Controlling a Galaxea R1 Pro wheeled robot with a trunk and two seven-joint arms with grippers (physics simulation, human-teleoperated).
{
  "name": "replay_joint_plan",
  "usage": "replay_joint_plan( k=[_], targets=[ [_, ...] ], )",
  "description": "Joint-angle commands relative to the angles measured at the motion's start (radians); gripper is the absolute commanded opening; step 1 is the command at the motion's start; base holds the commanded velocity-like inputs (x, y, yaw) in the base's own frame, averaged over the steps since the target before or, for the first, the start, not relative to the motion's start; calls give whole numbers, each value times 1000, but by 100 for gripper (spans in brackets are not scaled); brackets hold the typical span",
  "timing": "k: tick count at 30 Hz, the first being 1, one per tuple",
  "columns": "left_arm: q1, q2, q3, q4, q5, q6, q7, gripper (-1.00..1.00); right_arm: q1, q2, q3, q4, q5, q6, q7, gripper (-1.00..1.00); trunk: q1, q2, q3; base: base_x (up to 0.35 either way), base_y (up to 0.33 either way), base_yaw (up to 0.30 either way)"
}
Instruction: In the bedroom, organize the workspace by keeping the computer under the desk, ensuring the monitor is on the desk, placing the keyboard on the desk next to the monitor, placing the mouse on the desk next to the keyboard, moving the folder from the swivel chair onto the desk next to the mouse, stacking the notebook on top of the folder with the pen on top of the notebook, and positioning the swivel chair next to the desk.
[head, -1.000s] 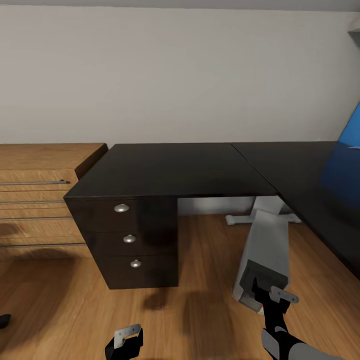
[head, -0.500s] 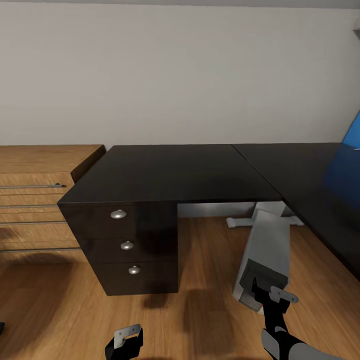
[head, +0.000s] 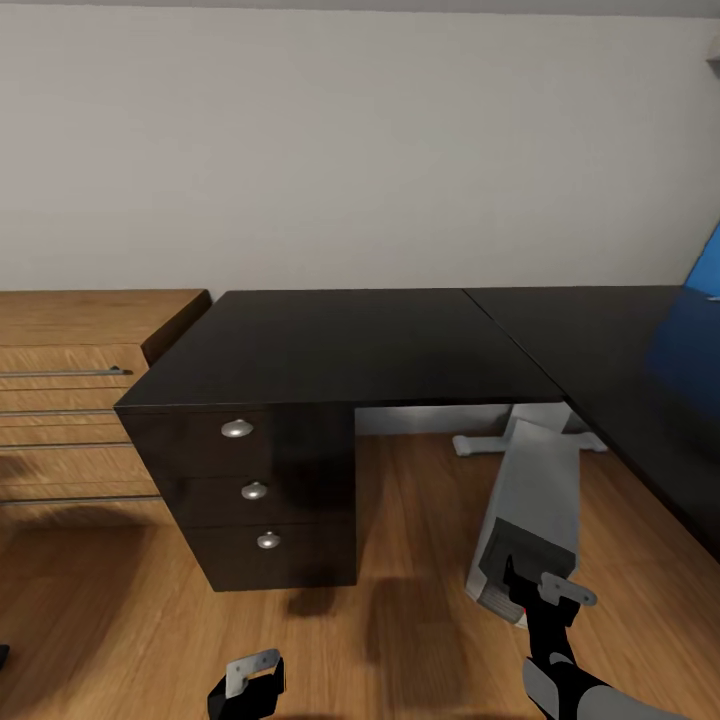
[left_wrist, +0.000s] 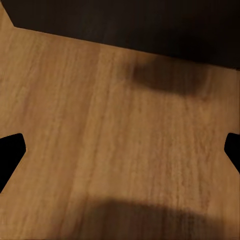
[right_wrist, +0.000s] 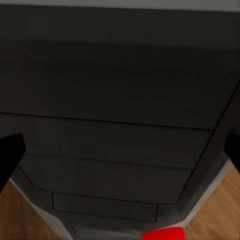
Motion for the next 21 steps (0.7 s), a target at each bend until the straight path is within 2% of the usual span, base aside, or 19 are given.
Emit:
replay_joint_plan(
  k=[1, 5, 8, 11, 18, 21],
  targets=[
    [0, 3, -3, 4, 7, -4, 1, 100, -1, 0, 26, -1, 7, 0, -4, 100, 0, 0, -1, 0, 0, 0],
    [0, 11, -3, 47, 8, -7, 0, 100, -1, 0, 26, -1, 7, 0, -4, 100, 0, 0, -1, 0, 0, 0],
    [0, 14, -3, 75, 8, -40, -1, 100, -1, -1, 26, -1, 7, 0, -4, 100, 0, 0, -1, 0, 0, 0],
    [0, 15, -3, 112, 9, -101, 0, 100, -1, -4, 26, -1, 7, 0, -4, 100, 0, 0, -1, 0, 0, 0],
    [0, 16, -4, 249, 7, -295, -1, 100, -1, -6, 26, -1, 7, 0, -4, 100, 0, 0, -1, 0, 0, 0],
    [0, 16, -4, 269, 7, -333, -1, 100, -1, -7, 26, -1, 7, 0, -4, 100, 0, 0, -1, 2, 0, 0]
  ],
)
